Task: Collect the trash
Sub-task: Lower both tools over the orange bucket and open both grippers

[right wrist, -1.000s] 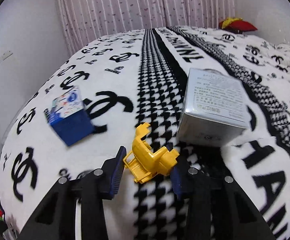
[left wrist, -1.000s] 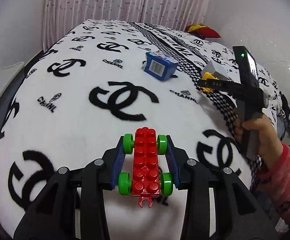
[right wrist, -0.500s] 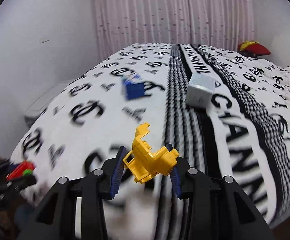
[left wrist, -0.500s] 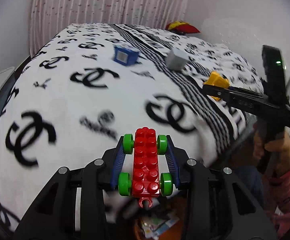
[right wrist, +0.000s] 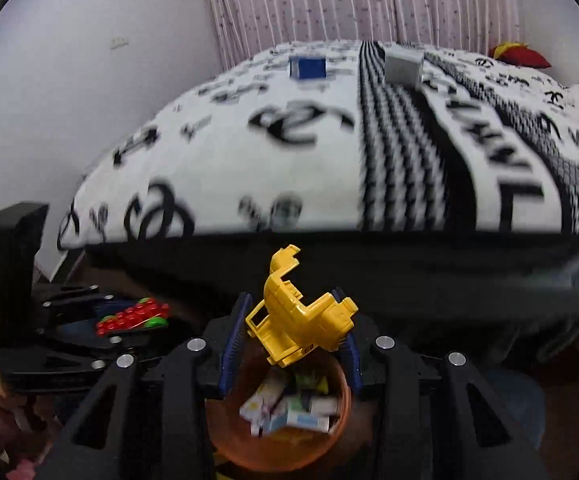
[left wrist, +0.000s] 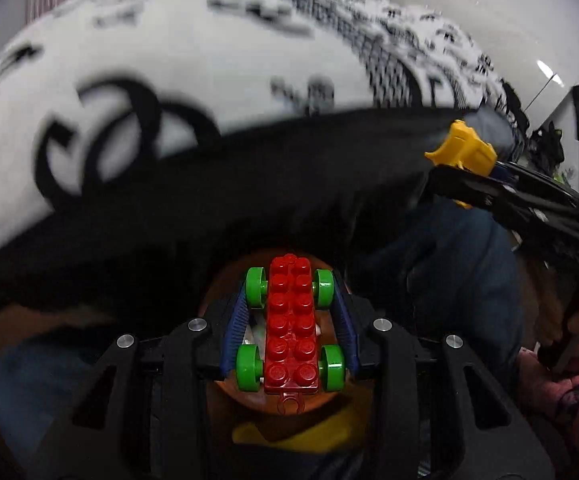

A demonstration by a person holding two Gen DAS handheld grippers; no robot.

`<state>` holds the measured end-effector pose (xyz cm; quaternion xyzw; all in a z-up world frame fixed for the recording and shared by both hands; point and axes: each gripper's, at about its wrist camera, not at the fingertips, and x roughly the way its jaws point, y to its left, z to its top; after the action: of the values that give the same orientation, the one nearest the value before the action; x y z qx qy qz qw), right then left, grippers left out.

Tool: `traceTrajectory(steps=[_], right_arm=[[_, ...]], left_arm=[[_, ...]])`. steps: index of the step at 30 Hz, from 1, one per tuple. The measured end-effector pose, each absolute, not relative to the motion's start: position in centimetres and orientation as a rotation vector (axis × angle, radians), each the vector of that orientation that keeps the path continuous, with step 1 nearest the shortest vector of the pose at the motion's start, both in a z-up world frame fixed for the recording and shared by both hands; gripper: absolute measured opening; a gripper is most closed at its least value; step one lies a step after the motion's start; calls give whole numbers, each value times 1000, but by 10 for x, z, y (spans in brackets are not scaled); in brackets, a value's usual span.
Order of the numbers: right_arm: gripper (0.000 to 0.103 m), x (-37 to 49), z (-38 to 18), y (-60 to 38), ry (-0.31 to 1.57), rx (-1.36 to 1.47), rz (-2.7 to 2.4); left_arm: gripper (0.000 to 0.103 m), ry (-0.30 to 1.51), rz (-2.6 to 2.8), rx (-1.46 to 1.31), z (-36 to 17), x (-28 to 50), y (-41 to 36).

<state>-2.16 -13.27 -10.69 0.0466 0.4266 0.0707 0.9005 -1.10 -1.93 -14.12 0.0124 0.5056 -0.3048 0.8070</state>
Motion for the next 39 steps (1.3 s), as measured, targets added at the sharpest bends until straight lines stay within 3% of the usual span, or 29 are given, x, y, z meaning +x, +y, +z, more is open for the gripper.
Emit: traceTrajectory(steps=[13, 27, 28, 29, 30, 32, 33, 39], right_arm=[[41, -22, -226, -141, 1149, 207, 97], [42, -6, -277, -143, 1311, 296, 104], [46, -5, -277, -142, 1311, 298, 106], [62, -5, -276, -141, 1307, 302, 106], [67, -5, -273, -141, 1296, 306, 102], [79, -5, -269, -144, 1276, 303, 87], [84, -5, -269, -145, 1277, 308, 79], [85, -5, -272, -149, 1291, 314, 79]], left_arm=[[38, 1337, -523, 24, -235, -8, -37], [38, 1499, -473, 10, -285, -5, -43], [40, 1500, -472, 7, -285, -5, -43], [48, 1503, -476, -2, -284, -4, -42], [53, 1504, -477, -11, -284, -4, -41], [74, 1491, -475, -16, -283, -4, -42], [76, 1480, -472, -10, -282, -4, -42], [81, 1492, -466, 10, -285, -6, -45]])
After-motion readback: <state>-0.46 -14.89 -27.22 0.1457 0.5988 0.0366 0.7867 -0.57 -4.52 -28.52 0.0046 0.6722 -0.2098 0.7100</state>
